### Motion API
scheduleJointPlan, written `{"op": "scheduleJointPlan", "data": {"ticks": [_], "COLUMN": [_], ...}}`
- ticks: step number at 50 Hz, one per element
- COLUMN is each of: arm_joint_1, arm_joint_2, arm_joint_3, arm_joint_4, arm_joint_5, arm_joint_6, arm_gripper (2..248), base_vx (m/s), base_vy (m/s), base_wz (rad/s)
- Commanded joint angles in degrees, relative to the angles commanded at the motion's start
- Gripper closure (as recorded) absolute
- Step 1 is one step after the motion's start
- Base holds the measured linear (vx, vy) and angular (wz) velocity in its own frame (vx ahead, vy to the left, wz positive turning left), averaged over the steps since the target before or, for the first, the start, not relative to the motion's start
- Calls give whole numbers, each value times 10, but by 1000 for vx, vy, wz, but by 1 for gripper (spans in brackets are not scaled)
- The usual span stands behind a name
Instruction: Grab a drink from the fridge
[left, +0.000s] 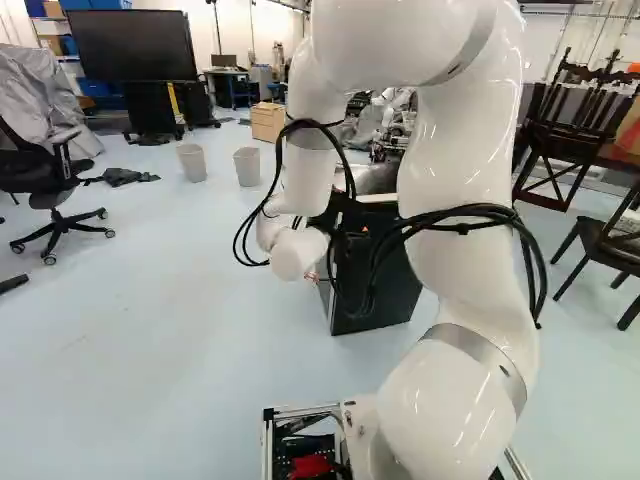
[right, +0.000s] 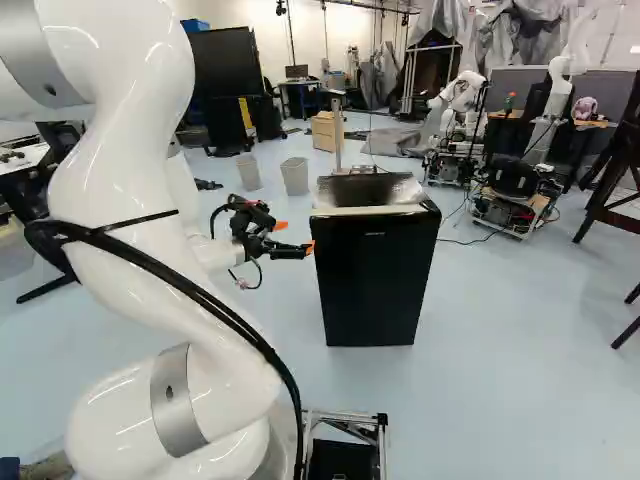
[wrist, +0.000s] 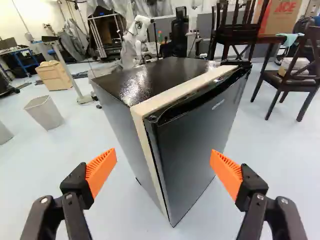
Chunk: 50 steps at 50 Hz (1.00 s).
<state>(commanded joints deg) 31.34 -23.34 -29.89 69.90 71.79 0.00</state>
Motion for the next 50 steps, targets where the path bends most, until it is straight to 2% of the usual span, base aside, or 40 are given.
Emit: {"op": "scheduleJointPlan", "data": {"ticks": [15,36,50], "arm_joint_1": [15,11,-3], "arm_joint_2": [-23,-64,-91], "arm_joint_3": [-36,-107,-156], "arm_joint_4": [70,166,181], "arm_joint_5": [24,38,40], "arm_joint_6": [0,0,0], "arm_gripper": [3,3,3], "base_vx": [0,0,0], "base_vy": [0,0,0], "base_wz": [0,0,0]}}
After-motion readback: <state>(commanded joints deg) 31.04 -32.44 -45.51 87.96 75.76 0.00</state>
